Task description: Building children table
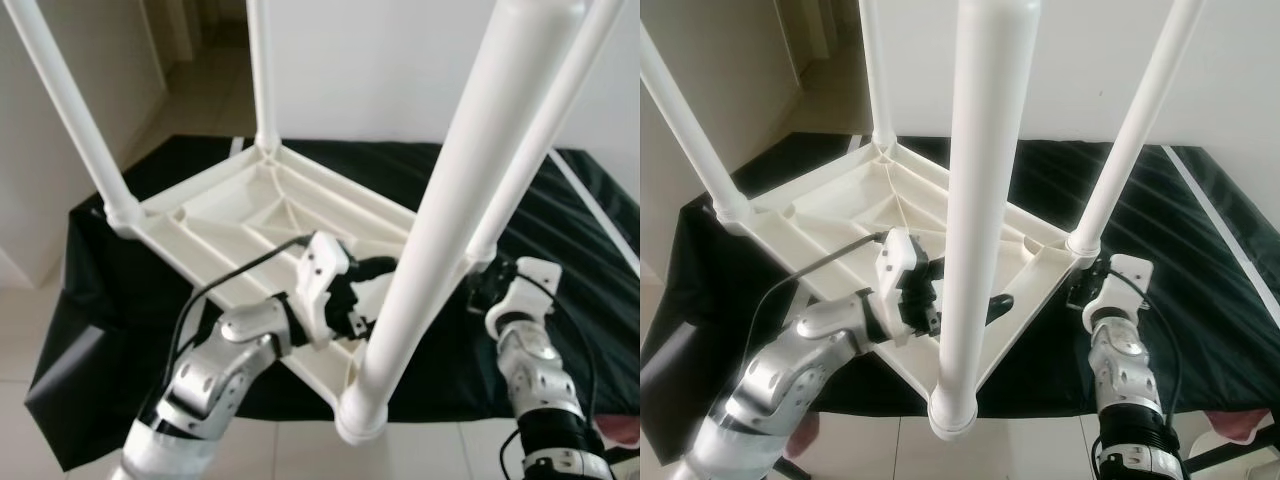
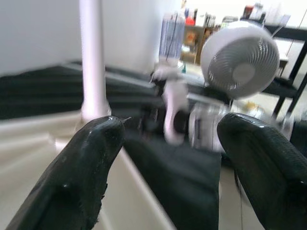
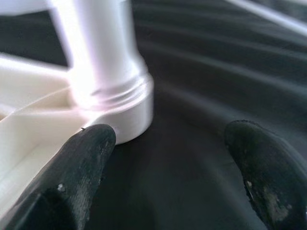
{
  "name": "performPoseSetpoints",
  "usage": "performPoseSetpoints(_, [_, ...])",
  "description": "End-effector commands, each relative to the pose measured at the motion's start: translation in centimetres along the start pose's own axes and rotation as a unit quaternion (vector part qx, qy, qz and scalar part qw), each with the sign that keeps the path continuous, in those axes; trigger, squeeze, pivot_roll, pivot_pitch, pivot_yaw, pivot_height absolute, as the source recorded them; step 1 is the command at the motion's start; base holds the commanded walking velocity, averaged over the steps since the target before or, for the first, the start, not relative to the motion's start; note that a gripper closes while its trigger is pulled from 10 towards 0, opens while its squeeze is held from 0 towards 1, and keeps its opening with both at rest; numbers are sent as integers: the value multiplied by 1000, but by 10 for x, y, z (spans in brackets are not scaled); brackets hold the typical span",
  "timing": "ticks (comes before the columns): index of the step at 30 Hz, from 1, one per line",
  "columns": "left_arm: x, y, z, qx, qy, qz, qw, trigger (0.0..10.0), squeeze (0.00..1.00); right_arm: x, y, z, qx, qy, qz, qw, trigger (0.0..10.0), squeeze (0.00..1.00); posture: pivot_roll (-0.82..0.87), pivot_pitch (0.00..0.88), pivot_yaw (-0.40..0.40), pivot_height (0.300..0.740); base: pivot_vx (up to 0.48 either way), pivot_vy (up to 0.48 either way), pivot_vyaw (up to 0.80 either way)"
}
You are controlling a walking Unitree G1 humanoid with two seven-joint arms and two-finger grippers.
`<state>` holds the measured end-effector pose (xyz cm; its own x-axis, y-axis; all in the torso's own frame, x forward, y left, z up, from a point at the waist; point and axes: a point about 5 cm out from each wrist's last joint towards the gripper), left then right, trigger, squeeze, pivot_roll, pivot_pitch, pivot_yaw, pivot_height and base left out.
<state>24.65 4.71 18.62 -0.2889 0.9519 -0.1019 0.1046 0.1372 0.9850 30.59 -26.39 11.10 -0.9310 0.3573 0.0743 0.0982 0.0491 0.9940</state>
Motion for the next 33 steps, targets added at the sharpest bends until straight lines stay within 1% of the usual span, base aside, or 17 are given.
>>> performPoseSetpoints(1, [5,0,0,-5,-1,11,1000,10000,0,3,-2,-10,-11,-19,-2,1000,10000,0,58,0,-43,740,0,0,0])
performPoseSetpoints(4, [20,0,5,10,17,12,1000,10000,0,11,0,-20,-17,-32,-19,999,10000,0,48,0,-38,740,0,0,0])
performPoseSetpoints(7, [24,1,5,16,18,9,1000,10000,0,12,0,-21,-19,-33,-21,999,10000,0,48,0,-38,740,0,0,0])
performPoseSetpoints(9, [37,6,13,41,48,-10,998,10000,0,22,-1,-25,-21,-40,-30,999,10000,0,42,0,-35,740,0,0,0])
performPoseSetpoints(10, [37,6,13,41,48,-10,998,10000,0,22,-1,-25,-21,-40,-30,999,10000,0,42,0,-35,740,0,0,0])
performPoseSetpoints(11, [42,7,17,45,68,-14,997,10000,0,26,-1,-26,-22,-42,-31,998,10000,0,39,0,-35,740,0,0,0])
performPoseSetpoints(13, [42,7,17,45,68,-14,997,10000,0,26,-1,-26,-22,-42,-31,998,10000,0,39,0,-35,740,0,0,0])
performPoseSetpoints(14, [46,6,20,45,88,-18,995,10000,0,31,-2,-26,-26,-43,-31,998,10000,0,36,0,-34,740,0,0,0])
performPoseSetpoints(16, [48,4,20,49,101,-20,993,10000,0,33,-3,-25,-26,-43,-30,998,10000,0,35,0,-32,740,0,0,0])
performPoseSetpoints(20, [49,4,20,51,110,-25,992,10000,0,35,-4,-25,-27,-43,-29,998,10000,0,35,0,-30,740,0,0,0])
performPoseSetpoints(21, [51,2,16,66,107,-26,992,10000,0,37,-5,-26,-28,-43,-27,998,10000,0,37,0,-30,740,0,0,0])
performPoseSetpoints(23, [55,-4,8,43,97,-7,994,10000,0,40,-6,-27,-28,-43,-25,998,10000,0,41,0,-32,740,0,0,0])
performPoseSetpoints(24, [55,-4,8,43,97,-7,994,10000,0,40,-6,-27,-28,-43,-25,998,10000,0,41,0,-32,740,0,0,0])
performPoseSetpoints(26, [61,-13,5,16,87,28,996,10000,0,43,-5,-27,-25,-34,-28,999,10000,0,45,0,-35,740,0,0,0])
performPoseSetpoints(29, [61,-13,5,16,87,28,996,10000,0,43,-5,-27,-25,-34,-28,999,10000,0,45,0,-35,740,0,0,0])
performPoseSetpoints(32, [64,-16,3,9,73,42,996,10000,0,45,-4,-26,-23,-28,-30,999,10000,0,46,0,-36,740,0,0,0])
performPoseSetpoints(33, [68,-19,2,12,55,57,997,10000,0,47,-2,-25,-22,-20,-32,999,10000,0,48,0,-41,740,0,0,0])
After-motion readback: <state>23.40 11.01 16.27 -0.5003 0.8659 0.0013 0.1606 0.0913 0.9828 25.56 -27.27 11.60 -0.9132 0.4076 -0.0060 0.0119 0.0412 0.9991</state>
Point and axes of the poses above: a point about 5 cm out from each wrist's last joint towards the gripper, its own x axis pointing back from the gripper into the wrist, its own y axis along the axis of the wrist's last joint, z = x × y, and after that the axes turned 9 degrees about x, right-handed
